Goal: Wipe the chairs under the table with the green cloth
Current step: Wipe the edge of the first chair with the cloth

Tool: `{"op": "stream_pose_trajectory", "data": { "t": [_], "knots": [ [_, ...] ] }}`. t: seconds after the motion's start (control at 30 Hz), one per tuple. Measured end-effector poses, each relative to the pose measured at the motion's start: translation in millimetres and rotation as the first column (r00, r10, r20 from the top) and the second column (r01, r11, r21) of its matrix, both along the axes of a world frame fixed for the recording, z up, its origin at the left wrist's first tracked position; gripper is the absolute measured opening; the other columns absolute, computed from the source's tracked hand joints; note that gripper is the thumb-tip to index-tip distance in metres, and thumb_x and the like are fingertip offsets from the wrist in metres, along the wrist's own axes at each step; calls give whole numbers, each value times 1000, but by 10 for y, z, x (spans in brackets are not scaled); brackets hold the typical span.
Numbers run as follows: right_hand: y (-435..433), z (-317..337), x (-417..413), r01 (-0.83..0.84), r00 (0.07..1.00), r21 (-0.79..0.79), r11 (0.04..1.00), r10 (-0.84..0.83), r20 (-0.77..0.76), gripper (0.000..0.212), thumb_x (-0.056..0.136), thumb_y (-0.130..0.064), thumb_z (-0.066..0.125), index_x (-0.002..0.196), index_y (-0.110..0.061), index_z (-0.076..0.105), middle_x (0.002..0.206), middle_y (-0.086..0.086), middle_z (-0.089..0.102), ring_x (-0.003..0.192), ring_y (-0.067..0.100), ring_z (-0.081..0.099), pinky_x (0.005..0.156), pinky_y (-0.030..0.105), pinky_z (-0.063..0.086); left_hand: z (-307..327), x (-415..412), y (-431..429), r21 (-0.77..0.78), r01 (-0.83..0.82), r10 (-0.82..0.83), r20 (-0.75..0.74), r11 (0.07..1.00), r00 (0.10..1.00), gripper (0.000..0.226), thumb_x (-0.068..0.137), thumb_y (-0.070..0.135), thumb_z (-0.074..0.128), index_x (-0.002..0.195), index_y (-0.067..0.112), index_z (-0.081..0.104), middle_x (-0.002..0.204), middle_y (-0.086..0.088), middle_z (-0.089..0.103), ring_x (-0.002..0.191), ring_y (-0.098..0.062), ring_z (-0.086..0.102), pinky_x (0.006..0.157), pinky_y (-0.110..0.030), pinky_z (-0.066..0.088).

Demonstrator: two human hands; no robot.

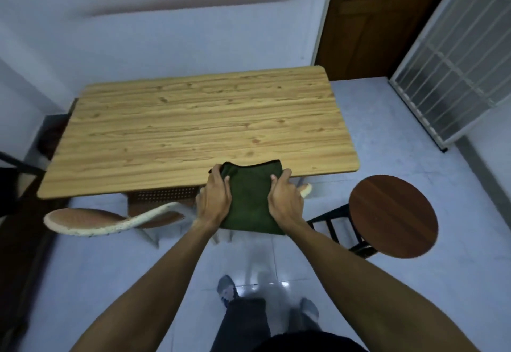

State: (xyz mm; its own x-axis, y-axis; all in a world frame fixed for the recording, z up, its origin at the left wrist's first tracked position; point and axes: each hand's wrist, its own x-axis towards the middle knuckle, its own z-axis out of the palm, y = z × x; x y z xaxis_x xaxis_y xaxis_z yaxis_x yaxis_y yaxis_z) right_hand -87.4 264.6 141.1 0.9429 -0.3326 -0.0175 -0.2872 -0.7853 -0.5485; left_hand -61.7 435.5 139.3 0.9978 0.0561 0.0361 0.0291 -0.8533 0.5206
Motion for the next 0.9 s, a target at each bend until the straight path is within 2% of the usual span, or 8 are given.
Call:
{"op": "stream_pose_trajectory", "data": {
  "t": [0.17,0.3,0.37,0.43,0.5,0.6,0.8,0.9],
  "knots": [
    [514,-263,-2,-9,992,-83,997,-2,-124,38,102,-39,41,121,-6,45,95,16,68,84,38,68,67,43,54,-198,39,552,72,96,-86,-133,993,987,44,103,36,34,143,16,31,137,-17,55,107,-48,62,82,-55,52],
    [593,-486,-22,-104,975,-391,914,17,-220,44,88,-42,64,117,-11,51,109,15,58,99,35,57,78,46,48,-409,135,789,206,283,-212,-309,937,927,47,100,34,42,140,11,37,138,-17,51,123,-35,52,100,-49,47],
    [634,-594,-27,-280,960,-433,857,253,-121,45,84,-35,69,120,-13,52,117,14,55,107,33,52,87,48,45,-473,185,852,190,344,-266,-344,920,901,43,102,35,38,137,13,42,138,-14,51,123,-31,51,103,-45,45],
    [681,-749,-47,-565,806,-415,713,585,-92,49,85,-29,69,128,-17,50,131,13,52,120,31,47,97,50,44,-525,219,902,195,390,-319,-317,900,893,39,102,37,35,132,16,47,135,-11,53,120,-28,52,102,-43,43],
    [738,-826,-86,-752,639,-357,553,745,-193,65,87,-25,68,145,-22,41,147,12,46,131,31,45,107,50,42,-563,241,962,213,440,-371,-298,872,880,39,102,37,33,131,17,49,135,-9,54,121,-26,52,102,-41,42],
    [869,-827,-18,-792,607,-306,529,735,-301,85,85,-16,68,157,-29,24,160,12,32,139,38,41,111,53,36,-625,294,1147,160,445,-387,-295,881,874,43,103,39,31,138,17,46,141,-8,53,128,-24,50,108,-41,41],
    [1279,-803,276,-853,521,-275,443,734,-436,76,99,-23,50,157,-37,3,167,10,8,138,42,33,107,57,37,-846,378,1610,76,440,-397,-317,895,861,45,104,33,35,144,11,42,144,-14,52,131,-27,51,113,-43,42],
    [1527,-800,427,-846,532,-265,463,693,-487,71,99,-29,51,157,-31,11,166,12,10,133,44,40,102,56,42,-910,405,1667,130,460,-400,-325,878,857,51,97,24,49,143,6,43,142,-18,54,129,-32,52,114,-45,40]
  ]
}}
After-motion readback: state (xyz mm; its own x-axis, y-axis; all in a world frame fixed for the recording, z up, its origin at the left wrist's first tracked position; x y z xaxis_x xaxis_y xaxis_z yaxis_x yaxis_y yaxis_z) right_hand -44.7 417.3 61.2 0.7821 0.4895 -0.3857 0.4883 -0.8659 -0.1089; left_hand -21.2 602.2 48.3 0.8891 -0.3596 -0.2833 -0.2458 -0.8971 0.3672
